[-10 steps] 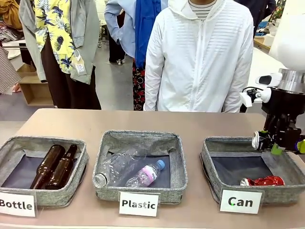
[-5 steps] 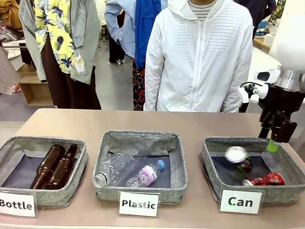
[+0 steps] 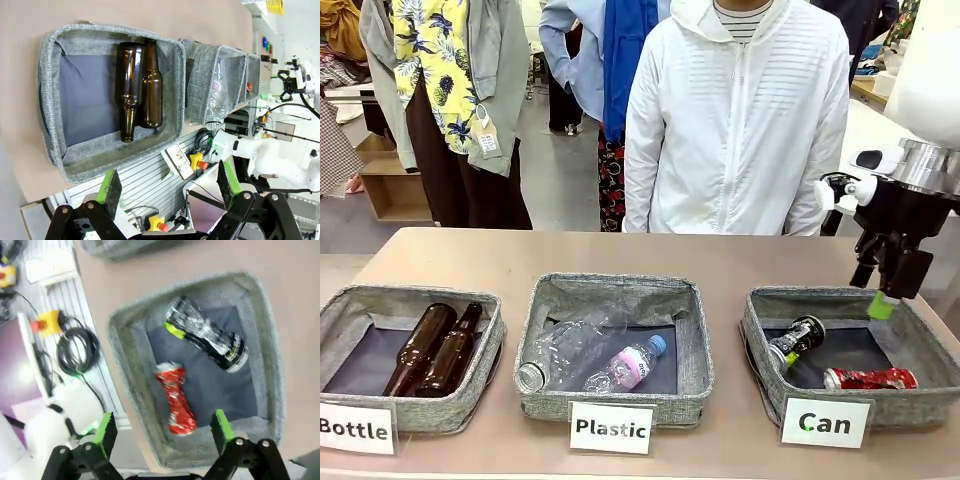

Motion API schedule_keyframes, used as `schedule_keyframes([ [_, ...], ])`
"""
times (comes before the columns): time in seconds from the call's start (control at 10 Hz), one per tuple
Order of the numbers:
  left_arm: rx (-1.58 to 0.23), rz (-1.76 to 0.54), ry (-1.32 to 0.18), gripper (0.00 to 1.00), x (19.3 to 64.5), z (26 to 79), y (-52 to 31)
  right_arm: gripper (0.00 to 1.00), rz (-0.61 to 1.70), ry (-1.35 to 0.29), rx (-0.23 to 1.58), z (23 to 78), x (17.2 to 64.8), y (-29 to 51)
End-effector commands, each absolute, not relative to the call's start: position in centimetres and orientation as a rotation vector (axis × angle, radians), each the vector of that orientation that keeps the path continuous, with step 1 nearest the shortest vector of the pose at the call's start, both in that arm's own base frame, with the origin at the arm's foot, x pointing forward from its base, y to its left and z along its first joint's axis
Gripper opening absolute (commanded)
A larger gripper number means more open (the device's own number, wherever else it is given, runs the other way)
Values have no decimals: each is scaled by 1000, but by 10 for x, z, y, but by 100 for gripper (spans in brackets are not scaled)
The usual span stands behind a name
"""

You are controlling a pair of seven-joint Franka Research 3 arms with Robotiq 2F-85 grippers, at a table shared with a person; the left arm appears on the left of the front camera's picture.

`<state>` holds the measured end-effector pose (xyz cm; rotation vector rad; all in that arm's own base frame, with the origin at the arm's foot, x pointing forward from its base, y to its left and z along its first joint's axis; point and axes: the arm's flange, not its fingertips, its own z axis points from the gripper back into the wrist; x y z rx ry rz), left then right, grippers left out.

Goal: Sort the can waste into the basket.
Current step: Pick up the can waste from the table and place it in the right Fabric basket.

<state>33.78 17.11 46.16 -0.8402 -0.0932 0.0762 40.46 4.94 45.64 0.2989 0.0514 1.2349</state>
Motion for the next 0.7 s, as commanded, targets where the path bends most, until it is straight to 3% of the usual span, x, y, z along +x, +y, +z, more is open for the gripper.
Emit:
schedule_keyframes([
  [0.0,-854,90,-94,100,339,464,169,100,953,-51,664,466,401,46],
  [0.1,-854,90,-94,100,339,464,169,100,686,-161,973,475,395,37],
  [0.3,-854,90,-94,100,339,464,169,100,414,-167,1523,484,381,18],
  [0.6,-854,90,-94,100,339,464,169,100,57,-182,1800,476,384,-11],
])
